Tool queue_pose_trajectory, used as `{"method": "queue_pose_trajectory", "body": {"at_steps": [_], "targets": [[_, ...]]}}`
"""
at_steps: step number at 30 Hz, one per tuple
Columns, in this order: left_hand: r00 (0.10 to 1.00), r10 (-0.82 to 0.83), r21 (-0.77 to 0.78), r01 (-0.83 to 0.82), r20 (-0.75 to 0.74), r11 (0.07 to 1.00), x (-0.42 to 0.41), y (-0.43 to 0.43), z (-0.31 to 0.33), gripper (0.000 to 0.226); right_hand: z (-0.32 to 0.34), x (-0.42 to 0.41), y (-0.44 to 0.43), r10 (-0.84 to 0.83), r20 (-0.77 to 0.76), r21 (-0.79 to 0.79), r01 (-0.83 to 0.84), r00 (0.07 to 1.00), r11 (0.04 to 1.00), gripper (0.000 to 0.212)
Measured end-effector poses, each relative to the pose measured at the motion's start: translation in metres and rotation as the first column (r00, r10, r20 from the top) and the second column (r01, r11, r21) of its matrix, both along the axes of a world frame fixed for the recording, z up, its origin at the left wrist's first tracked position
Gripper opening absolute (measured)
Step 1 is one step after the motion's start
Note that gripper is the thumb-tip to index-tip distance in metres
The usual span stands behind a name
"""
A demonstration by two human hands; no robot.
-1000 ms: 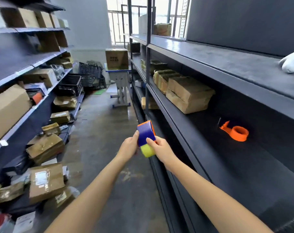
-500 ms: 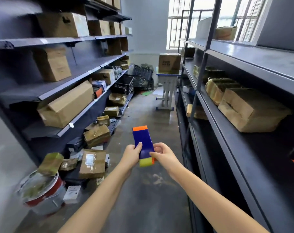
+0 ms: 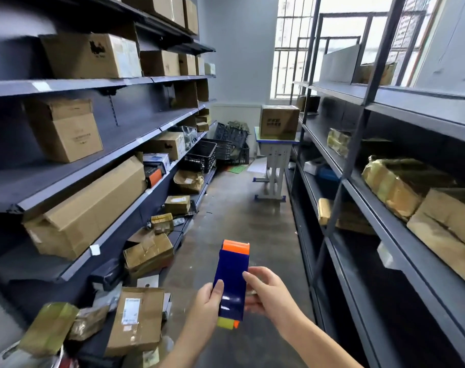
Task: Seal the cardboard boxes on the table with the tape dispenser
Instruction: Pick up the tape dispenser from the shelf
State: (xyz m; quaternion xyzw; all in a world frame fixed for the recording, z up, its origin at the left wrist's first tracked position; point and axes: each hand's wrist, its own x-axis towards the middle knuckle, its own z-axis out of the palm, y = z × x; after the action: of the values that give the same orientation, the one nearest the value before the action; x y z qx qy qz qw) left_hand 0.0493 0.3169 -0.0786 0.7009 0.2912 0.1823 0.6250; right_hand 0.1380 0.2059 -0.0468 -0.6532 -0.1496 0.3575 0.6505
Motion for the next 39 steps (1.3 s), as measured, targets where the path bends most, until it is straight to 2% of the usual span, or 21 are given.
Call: {"method": "queue_pose_trajectory", "body": {"at_steps": [6,12,14,20,24,27,31,35,39], "targets": [[0.997,-0.068,-0.061,0.066,-0.028,0.996,0.104,0.097,0.001,0.028,0.004,0.105,0.092,-0.020,-0.066,0.010,0.021,0.998,1.000,0.027],[0.982,-0.186,-0.006,0.186,-0.031,0.983,0.225,0.181,0.011,0.042,0.004,0.223,0.173,-0.088,-0.057,0.002,0.089,0.994,0.996,0.027],[0.983,-0.180,0.031,0.181,-0.028,0.983,0.271,0.211,0.007,0.052,0.002,0.268,0.202,-0.090,-0.061,0.008,0.091,0.994,0.996,0.026],[0.992,-0.125,0.094,0.126,-0.010,0.988,0.434,0.308,0.001,0.044,-0.003,0.434,0.303,-0.071,-0.040,0.031,0.072,0.997,0.997,0.027],[0.994,-0.107,0.110,0.108,-0.012,0.988,0.523,0.364,0.020,0.055,0.014,0.529,0.362,-0.040,-0.018,0.042,0.041,0.999,0.998,0.029],[0.998,-0.063,0.130,0.064,-0.009,0.989,0.594,0.412,0.038,0.050,0.031,0.602,0.413,-0.035,-0.017,0.058,0.036,0.999,0.998,0.030],[1.000,-0.028,0.152,0.029,-0.013,0.988,0.673,0.475,0.042,0.082,0.039,0.684,0.475,-0.005,-0.028,0.062,0.007,1.000,0.998,0.029],[0.999,-0.016,0.178,0.023,-0.040,0.984,0.755,0.544,0.025,0.083,0.029,0.768,0.541,0.008,-0.037,0.055,-0.006,0.999,0.998,0.029],[0.999,-0.032,0.179,0.028,0.020,0.983,0.853,0.622,0.019,0.086,0.017,0.865,0.624,-0.014,-0.030,0.043,0.015,0.999,0.999,0.027]]}}
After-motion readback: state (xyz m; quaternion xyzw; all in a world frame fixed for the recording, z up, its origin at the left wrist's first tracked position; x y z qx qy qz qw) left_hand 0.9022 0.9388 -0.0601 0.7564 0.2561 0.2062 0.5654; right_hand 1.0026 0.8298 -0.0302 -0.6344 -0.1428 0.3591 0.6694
